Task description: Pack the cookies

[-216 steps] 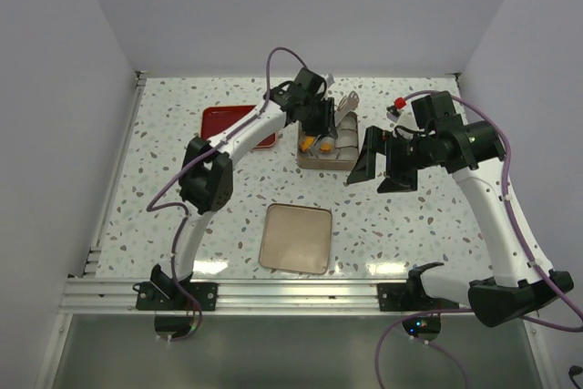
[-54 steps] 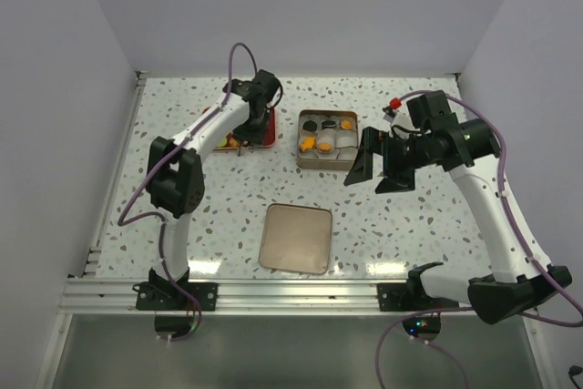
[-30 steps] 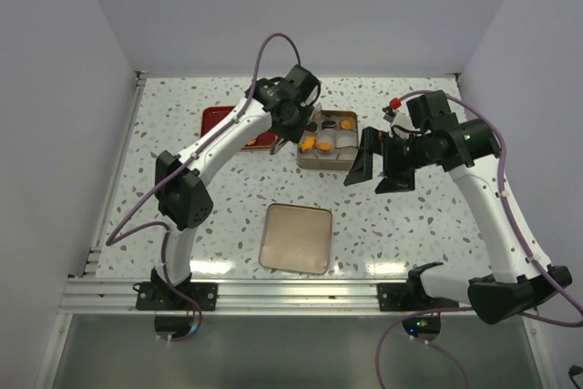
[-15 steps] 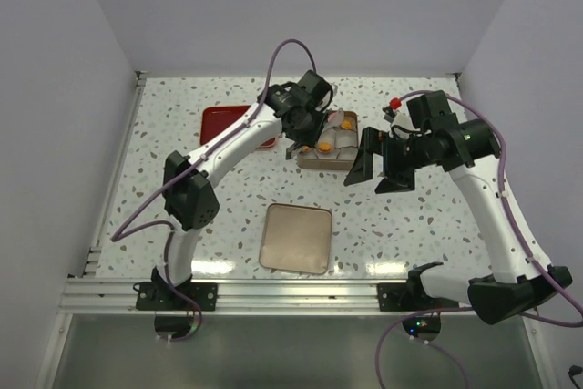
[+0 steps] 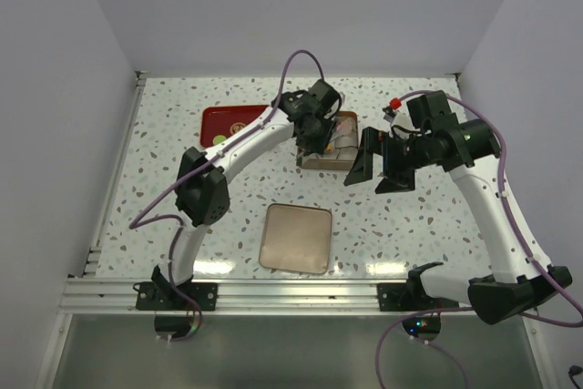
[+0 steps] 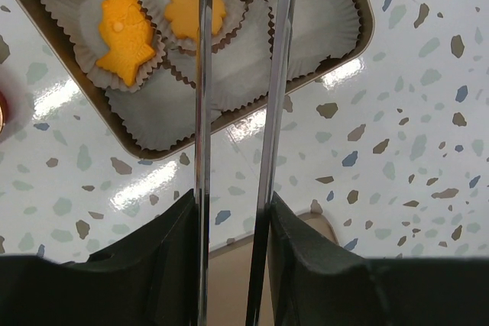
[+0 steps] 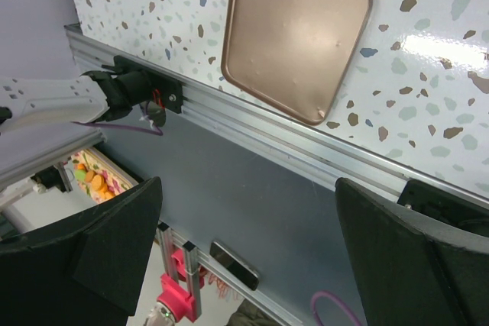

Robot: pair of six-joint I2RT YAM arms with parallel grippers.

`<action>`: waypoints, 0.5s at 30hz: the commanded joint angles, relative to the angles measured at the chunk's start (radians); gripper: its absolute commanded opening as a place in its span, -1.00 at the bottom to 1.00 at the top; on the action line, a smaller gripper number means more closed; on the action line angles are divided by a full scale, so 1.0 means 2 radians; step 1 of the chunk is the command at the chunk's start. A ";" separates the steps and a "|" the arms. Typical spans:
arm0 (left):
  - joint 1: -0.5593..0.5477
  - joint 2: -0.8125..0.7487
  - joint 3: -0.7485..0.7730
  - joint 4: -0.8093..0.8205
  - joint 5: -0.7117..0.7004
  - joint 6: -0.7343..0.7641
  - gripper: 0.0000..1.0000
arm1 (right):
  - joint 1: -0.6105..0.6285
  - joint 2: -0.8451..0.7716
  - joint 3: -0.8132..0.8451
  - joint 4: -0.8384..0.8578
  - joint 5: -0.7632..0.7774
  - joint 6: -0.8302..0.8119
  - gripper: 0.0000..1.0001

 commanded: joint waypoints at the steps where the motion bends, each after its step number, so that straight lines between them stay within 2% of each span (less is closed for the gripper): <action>1: -0.002 0.004 0.023 0.032 0.012 -0.011 -0.29 | 0.001 -0.009 0.010 -0.002 0.006 -0.006 0.97; 15: -0.003 0.020 0.031 0.034 0.012 -0.013 -0.07 | 0.002 -0.009 0.005 -0.001 0.005 -0.007 0.97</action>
